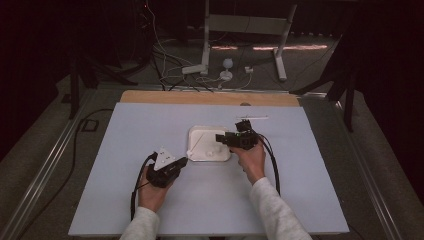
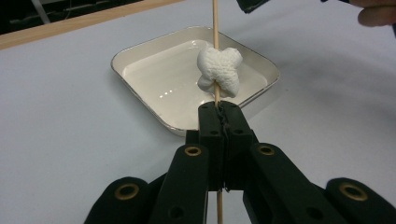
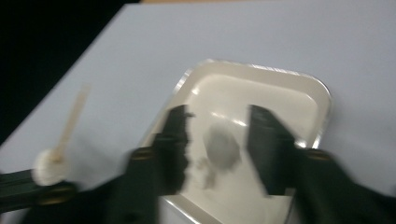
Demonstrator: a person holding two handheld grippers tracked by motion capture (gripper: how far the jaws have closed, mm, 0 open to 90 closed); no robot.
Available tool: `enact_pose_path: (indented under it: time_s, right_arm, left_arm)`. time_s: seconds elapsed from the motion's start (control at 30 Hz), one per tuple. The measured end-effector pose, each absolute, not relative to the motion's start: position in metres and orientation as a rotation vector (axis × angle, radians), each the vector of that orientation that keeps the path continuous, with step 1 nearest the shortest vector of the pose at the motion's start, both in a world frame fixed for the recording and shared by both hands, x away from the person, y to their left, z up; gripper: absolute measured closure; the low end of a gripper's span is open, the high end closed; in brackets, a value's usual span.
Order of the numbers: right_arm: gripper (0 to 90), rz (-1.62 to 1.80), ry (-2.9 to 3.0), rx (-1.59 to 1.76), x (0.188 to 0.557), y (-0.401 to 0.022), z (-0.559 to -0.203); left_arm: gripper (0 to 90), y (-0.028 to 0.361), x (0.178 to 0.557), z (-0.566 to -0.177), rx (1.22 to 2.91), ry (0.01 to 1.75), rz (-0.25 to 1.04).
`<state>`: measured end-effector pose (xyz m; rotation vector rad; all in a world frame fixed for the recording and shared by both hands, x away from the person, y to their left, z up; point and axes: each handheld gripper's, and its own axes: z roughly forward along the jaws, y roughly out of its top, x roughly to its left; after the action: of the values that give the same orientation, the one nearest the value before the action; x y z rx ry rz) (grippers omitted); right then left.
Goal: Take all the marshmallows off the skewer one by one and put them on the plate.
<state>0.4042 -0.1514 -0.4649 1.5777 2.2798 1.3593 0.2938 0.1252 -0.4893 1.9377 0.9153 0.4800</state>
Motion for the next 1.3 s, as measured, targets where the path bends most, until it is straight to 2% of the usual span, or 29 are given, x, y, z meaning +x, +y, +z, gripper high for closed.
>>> enact_pose_path:
  time_s: [0.2, 0.43, 0.73, 0.8, 0.83, 0.87, 0.9, 0.93, 1.1, 1.3]
  right_arm:
    - [26.1, 1.454, 2.310, 1.508, 0.396, -0.148, -0.462]
    - [24.2, 1.553, 2.404, 1.416, 0.381, -0.131, -0.461]
    - [50.0, 1.667, 2.535, 1.389, 0.367, -0.097, -0.474]
    - [58.0, 1.690, 2.565, 1.407, 0.368, -0.095, -0.477]
    - [58.0, 1.690, 2.565, 1.407, 0.368, -0.095, -0.477]
    - [69.5, 1.700, 2.575, 1.406, 0.367, -0.093, -0.478]
    - [69.5, 1.700, 2.575, 1.406, 0.367, -0.093, -0.478]
    - [73.7, 1.686, 2.571, 1.389, 0.366, -0.092, -0.475]
    - [76.3, 1.691, 2.560, 1.370, 0.365, -0.092, -0.473]
    - [77.1, 1.709, 2.524, 1.367, 0.364, -0.091, -0.471]
  left_arm:
    - [90.0, 0.126, 0.295, -0.489, 1.921, 0.927, 0.480]
    - [90.0, 0.125, 0.294, -0.489, 1.916, 0.926, 0.480]
    - [89.9, 0.121, 0.294, -0.489, 1.918, 0.910, 0.457]
    - [89.9, 0.121, 0.294, -0.490, 1.922, 0.907, 0.451]
    - [89.9, 0.120, 0.295, -0.490, 1.925, 0.909, 0.448]
    - [89.7, 0.120, 0.295, -0.491, 1.931, 0.910, 0.443]
    - [89.7, 0.120, 0.296, -0.491, 1.936, 0.911, 0.431]
    - [89.4, 0.120, 0.297, -0.492, 1.939, 0.912, 0.416]
    - [88.6, 0.124, 0.301, -0.495, 1.958, 0.927, 0.337]
    - [87.6, 0.121, 0.303, -0.499, 2.014, 0.937, 0.328]
